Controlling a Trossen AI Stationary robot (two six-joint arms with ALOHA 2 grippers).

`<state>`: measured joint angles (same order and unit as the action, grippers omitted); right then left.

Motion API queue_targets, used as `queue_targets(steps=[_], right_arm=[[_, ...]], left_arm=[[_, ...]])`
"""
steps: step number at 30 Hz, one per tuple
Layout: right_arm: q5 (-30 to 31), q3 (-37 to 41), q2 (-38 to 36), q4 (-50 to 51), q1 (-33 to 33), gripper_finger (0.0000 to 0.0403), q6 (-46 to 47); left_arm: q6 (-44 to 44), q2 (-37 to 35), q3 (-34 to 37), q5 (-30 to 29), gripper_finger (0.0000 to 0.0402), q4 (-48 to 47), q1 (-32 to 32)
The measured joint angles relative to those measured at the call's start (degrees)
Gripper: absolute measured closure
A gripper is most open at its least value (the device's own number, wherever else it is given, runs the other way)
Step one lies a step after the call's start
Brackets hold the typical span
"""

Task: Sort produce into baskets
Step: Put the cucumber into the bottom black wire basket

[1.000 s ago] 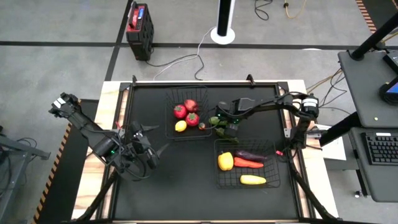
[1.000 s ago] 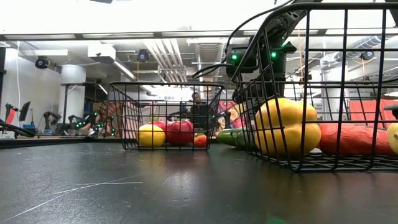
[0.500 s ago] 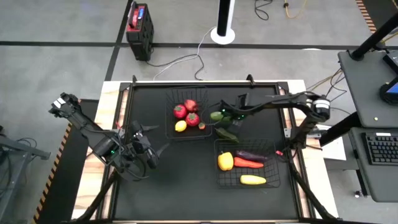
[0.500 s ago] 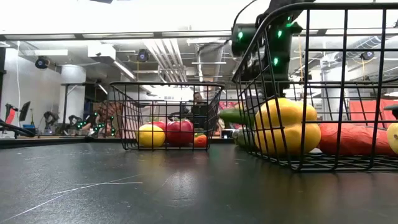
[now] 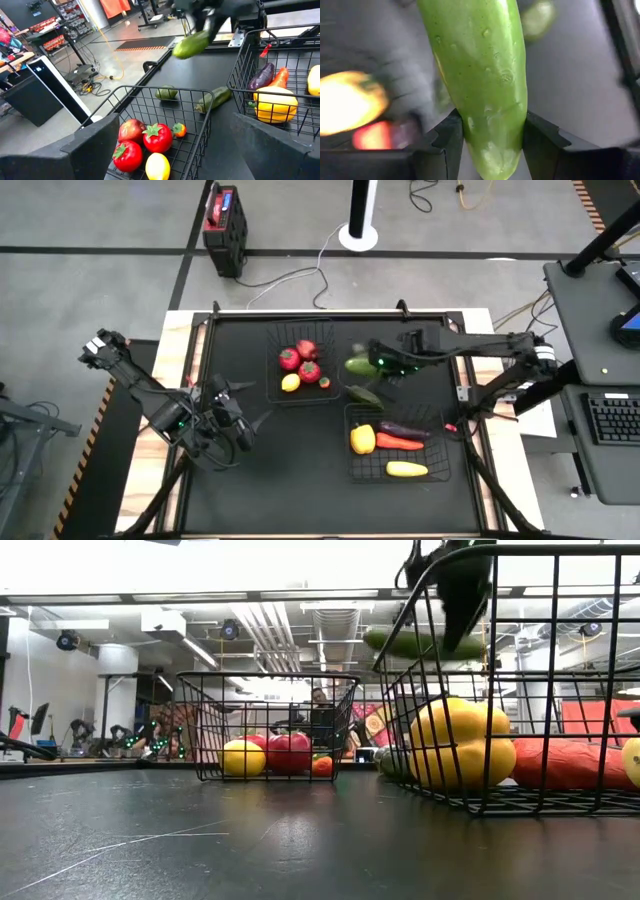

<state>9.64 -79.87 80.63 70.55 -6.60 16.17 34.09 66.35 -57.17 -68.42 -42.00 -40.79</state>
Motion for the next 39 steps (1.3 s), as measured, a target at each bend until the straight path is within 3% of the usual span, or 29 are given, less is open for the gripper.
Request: queue_targets(steps=[7, 20, 27, 39], right_arm=[[-4.31, -0.42, -2.87, 1.76, 10.79, 0.0244, 10.42], [-9.53, 0.72, -0.95, 4.69, 30.37, 0.0246, 28.53], [-9.64, 1.82, -0.6, 4.21, 36.43, 0.0241, 32.35], [-9.52, 7.48, 1.76, 3.35, 38.62, 0.0241, 33.43]], left_arm=[[0.0, 0.0, 0.0, 0.02, 0.0039, 0.01, 0.0], [0.0, 0.0, 0.0, 0.37, 0.0039, 0.04, -0.01], [0.1, 0.0, 0.0, 0.4, 0.0039, 0.19, -0.01], [0.13, 0.0, 0.0, 0.46, 0.0039, 0.26, -0.01]])
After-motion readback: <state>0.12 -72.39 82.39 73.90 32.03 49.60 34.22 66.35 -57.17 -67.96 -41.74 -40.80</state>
